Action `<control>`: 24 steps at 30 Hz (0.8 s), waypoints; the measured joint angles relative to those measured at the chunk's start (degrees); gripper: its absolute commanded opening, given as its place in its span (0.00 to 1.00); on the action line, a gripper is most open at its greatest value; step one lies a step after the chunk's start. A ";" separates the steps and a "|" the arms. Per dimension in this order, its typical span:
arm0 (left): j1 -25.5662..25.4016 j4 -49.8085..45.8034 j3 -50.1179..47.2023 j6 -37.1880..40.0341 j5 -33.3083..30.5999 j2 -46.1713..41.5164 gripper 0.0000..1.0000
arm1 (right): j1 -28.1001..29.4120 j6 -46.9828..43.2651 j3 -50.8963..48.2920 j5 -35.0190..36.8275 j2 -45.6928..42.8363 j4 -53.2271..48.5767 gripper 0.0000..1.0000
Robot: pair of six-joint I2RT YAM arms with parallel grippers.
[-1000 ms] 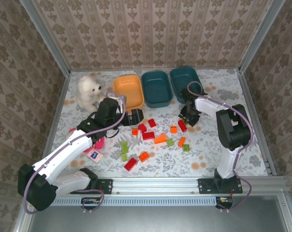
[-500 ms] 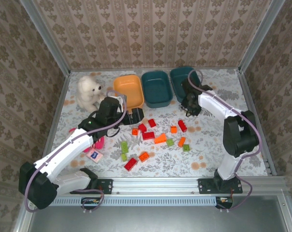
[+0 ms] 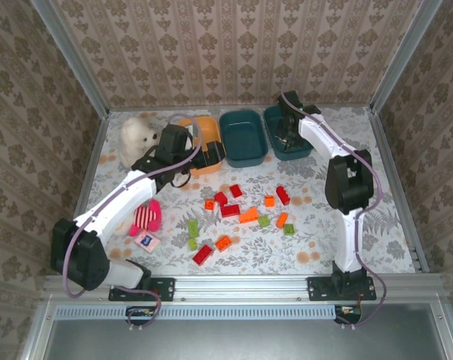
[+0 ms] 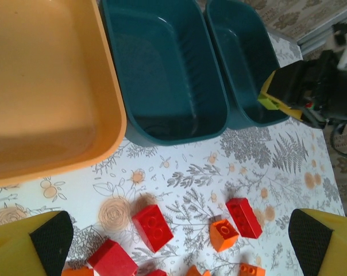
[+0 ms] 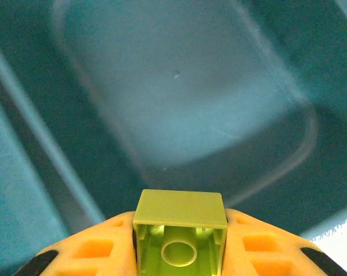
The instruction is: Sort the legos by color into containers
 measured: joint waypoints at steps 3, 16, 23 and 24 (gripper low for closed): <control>0.83 -0.48 1.55 0.00 0.44 1.53 1.00 | -1.81 -1.53 6.40 -2.03 6.25 -2.29 0.31; 0.96 -7.58 2.10 -0.59 1.11 2.10 0.92 | -2.99 -4.48 17.86 -4.96 14.03 -9.57 0.58; -3.13 -11.69 -0.92 -3.69 -0.48 1.84 0.74 | -2.34 -6.01 19.76 -4.87 12.31 -10.64 0.57; -3.89 -12.00 -1.29 -4.48 -0.92 1.84 0.72 | -2.01 -6.43 18.80 -4.72 10.95 -10.27 0.57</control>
